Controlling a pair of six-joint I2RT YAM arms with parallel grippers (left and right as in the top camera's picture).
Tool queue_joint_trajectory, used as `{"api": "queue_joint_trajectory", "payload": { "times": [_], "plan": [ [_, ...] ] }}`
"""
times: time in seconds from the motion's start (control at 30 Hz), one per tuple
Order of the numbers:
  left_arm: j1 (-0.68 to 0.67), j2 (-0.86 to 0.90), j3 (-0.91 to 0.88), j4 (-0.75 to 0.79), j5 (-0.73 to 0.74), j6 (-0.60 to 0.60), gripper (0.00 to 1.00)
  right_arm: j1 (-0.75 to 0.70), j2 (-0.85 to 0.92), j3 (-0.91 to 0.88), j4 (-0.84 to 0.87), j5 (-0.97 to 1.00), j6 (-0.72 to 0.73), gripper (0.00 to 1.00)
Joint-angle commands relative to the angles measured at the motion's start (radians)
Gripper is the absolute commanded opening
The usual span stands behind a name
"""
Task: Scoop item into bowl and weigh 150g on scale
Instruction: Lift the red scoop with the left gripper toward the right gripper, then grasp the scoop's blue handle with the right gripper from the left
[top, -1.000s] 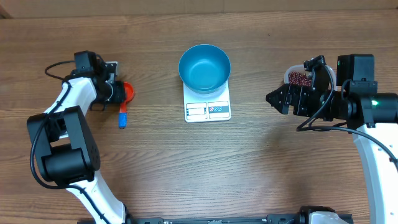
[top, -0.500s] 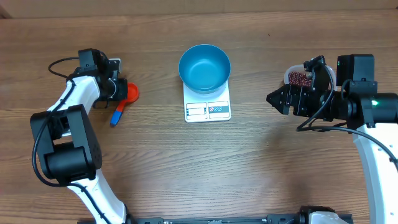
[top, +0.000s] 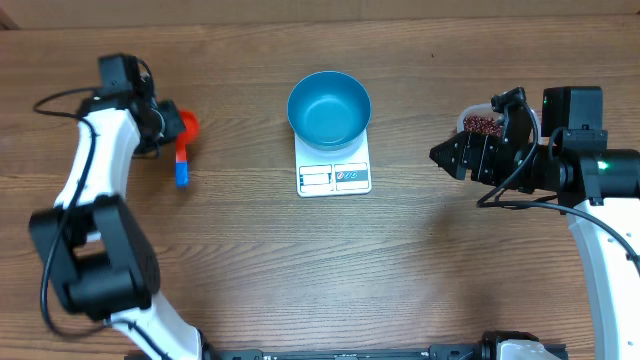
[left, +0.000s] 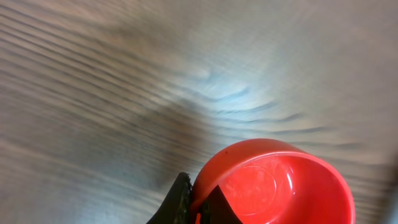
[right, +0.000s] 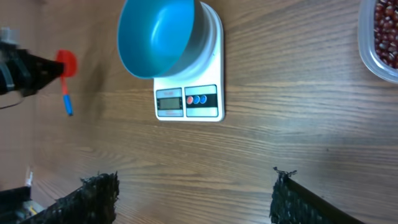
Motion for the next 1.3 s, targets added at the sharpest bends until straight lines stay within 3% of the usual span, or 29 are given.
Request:
{"api": "queue_joint_trajectory", "payload": {
  "times": [0.0,0.23,0.37,0.63,1.07,1.27],
  "plan": [
    [0.001,-0.158,0.051,-0.037,0.033,-0.275,0.04,0.005,-0.003,0.022,0.027,-0.059,0.056,0.79],
    [-0.006,-0.312,0.051,-0.125,0.207,-0.727,0.04,0.005,-0.003,0.022,0.164,-0.200,0.170,0.67],
    [-0.032,-0.318,0.051,-0.178,0.297,-0.897,0.05,0.028,-0.003,0.022,0.225,-0.203,0.244,0.65],
    [-0.159,-0.316,0.050,-0.232,0.315,-1.122,0.04,0.183,-0.002,0.022,0.399,-0.189,0.353,0.57],
    [-0.387,-0.316,0.050,-0.331,0.308,-1.561,0.04,0.511,0.061,0.022,0.562,0.200,0.661,0.53],
    [-0.412,-0.316,0.050,-0.359,0.317,-1.613,0.04,0.583,0.126,0.022,0.639,0.221,0.672,0.52]
  ]
}}
